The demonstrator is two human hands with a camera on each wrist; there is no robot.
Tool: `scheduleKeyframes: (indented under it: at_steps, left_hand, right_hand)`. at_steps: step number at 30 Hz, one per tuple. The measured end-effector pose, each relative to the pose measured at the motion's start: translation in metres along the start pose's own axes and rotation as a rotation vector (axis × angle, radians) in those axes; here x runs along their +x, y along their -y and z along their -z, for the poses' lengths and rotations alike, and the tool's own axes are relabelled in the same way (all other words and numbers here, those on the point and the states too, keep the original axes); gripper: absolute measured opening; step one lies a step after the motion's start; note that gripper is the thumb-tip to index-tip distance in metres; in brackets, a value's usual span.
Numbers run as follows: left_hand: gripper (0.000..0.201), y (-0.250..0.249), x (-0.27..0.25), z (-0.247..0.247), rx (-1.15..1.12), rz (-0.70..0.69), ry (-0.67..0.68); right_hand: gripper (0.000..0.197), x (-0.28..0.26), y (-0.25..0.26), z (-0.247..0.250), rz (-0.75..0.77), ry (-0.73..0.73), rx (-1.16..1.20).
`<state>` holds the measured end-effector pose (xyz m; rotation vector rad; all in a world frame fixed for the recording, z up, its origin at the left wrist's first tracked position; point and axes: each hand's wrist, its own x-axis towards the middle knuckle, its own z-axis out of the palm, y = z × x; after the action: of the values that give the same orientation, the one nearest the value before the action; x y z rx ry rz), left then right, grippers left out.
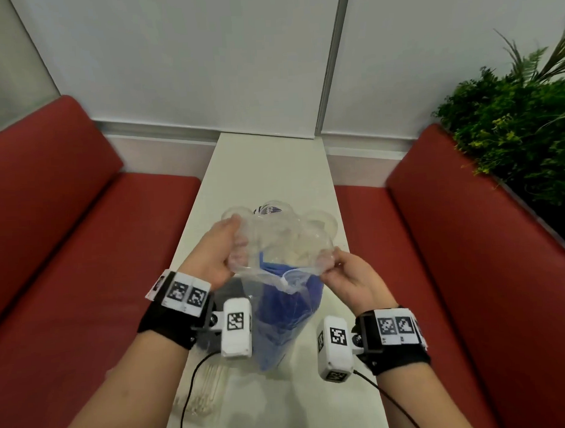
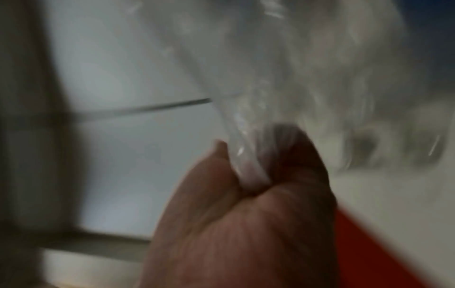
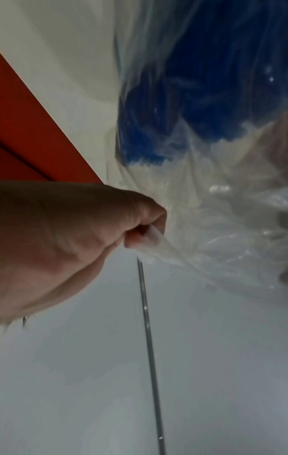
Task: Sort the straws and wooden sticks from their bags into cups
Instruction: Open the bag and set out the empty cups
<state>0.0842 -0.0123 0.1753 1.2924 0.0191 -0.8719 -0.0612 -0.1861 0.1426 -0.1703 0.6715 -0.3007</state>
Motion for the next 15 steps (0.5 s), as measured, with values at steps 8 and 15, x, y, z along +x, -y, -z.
scheduleKeyframes:
  at_steps: [8, 15]
  left_hand:
    - [0.128, 0.033, 0.003, -0.007, 1.385, -0.588, 0.096]
    - [0.002, 0.025, 0.013, -0.011, 1.399, -0.616, 0.202]
  right_hand:
    - [0.049, 0.005, -0.024, -0.003, -0.038, 0.082, -0.766]
    - [0.032, 0.002, -0.020, -0.018, 0.149, 0.125, -1.125]
